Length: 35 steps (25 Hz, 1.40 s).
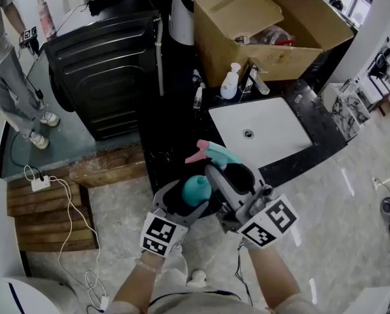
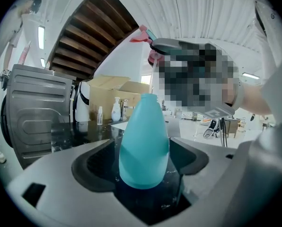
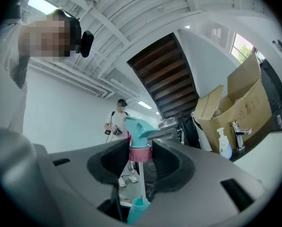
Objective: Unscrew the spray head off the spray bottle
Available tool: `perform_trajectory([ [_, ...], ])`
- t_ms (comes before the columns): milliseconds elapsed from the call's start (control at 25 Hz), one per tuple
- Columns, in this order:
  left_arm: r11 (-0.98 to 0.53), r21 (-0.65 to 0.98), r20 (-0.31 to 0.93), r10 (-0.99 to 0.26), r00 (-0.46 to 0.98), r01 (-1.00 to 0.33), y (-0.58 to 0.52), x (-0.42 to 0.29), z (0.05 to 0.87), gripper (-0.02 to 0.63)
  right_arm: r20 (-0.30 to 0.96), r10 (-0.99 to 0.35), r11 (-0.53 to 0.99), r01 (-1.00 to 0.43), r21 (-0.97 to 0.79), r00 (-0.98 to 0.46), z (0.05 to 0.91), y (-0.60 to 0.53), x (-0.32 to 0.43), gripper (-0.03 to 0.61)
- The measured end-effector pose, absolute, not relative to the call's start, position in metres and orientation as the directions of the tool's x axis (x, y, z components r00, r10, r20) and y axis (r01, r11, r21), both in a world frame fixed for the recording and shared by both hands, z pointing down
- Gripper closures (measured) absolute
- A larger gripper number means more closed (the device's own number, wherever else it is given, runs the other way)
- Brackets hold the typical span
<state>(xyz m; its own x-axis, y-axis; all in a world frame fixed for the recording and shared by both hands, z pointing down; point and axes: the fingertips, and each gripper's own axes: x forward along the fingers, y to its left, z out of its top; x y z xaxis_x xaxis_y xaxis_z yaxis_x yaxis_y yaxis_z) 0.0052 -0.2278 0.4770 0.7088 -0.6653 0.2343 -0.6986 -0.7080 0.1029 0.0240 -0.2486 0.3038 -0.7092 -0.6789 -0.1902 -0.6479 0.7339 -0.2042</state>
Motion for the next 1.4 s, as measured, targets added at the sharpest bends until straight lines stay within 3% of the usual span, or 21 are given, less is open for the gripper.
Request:
perform_trajectory([
  [600,-0.651,0.086,0.145,-0.741,0.656,-0.754,-0.207,-0.023,0.456,0.262,-0.300,-0.643,0.764,-0.620,-0.180,-0.705,0.257,-0.235,0.029,0.422],
  [880,-0.587,0.032,0.159,-0.796,0.584,-0.809,-0.193,-0.038,0.450,0.597,-0.345,-0.627,0.773,-0.612,-0.165,-0.699,0.236,-0.226,0.032,0.422],
  [1400,-0.456,0.031,0.091,-0.885,0.457,-0.890,-0.174,-0.071,0.420,0.609,-0.296,-0.680,0.723,-0.680,-0.122,-0.671,0.247,-0.201,0.065,0.422],
])
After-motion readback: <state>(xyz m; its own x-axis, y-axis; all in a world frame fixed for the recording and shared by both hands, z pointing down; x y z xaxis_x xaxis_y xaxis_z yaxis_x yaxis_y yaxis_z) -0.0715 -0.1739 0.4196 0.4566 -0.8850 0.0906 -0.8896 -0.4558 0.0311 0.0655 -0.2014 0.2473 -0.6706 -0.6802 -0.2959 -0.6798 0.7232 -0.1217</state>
